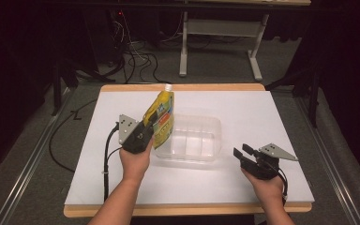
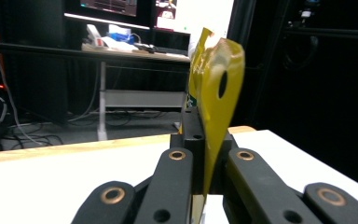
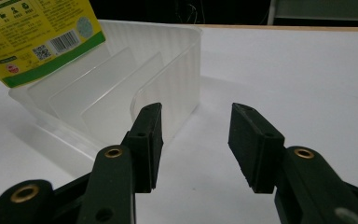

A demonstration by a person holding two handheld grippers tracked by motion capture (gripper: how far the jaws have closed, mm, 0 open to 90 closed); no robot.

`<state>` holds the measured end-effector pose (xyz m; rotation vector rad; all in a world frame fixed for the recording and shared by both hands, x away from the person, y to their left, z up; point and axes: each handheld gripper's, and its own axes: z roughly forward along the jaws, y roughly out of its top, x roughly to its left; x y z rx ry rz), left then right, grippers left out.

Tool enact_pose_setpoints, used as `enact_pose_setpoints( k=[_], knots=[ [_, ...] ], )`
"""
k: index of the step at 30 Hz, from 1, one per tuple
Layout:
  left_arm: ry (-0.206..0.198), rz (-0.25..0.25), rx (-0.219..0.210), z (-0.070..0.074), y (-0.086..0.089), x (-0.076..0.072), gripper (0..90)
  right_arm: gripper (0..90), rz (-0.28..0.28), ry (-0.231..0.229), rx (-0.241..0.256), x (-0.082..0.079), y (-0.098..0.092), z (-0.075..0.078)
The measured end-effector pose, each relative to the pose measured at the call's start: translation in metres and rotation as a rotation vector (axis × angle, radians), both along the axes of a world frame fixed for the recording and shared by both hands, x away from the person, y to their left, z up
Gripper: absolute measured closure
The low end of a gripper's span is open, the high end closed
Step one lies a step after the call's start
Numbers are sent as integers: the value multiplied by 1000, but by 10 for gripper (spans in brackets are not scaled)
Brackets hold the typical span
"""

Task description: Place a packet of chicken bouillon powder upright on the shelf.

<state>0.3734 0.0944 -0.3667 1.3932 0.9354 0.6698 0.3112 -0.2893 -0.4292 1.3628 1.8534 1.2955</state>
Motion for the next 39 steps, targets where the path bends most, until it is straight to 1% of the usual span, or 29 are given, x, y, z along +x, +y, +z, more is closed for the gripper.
enact_pose_setpoints(
  k=[5,8,10,13,17,22,25,26,32,36,39],
  knots=[
    [-3,4,-1,-1,0,0,900,554,4,0,-4,0,1,0],
    [-15,1,16,1,-2,-1,900,555,4,1,-3,0,2,0],
    [-25,1,36,0,-4,-3,900,555,4,1,-3,0,2,0],
    [-21,3,45,-1,-6,-3,900,555,4,2,-3,0,2,-1],
    [-32,22,60,0,-6,-5,900,555,6,0,-4,0,2,0],
    [-41,39,68,-2,-6,-6,900,555,7,0,-4,0,2,-1],
    [-38,33,74,-2,-7,-6,900,555,7,0,-2,0,3,0],
    [-32,24,88,-3,-9,-6,900,555,7,-1,-4,0,3,0],
    [-31,21,105,-6,-11,-7,900,555,6,1,-5,0,3,-1],
    [-26,20,104,-7,-9,-7,900,555,9,2,-7,0,4,-1],
    [-15,7,109,-8,-8,-6,900,555,9,4,-8,0,4,-1]
  ],
)
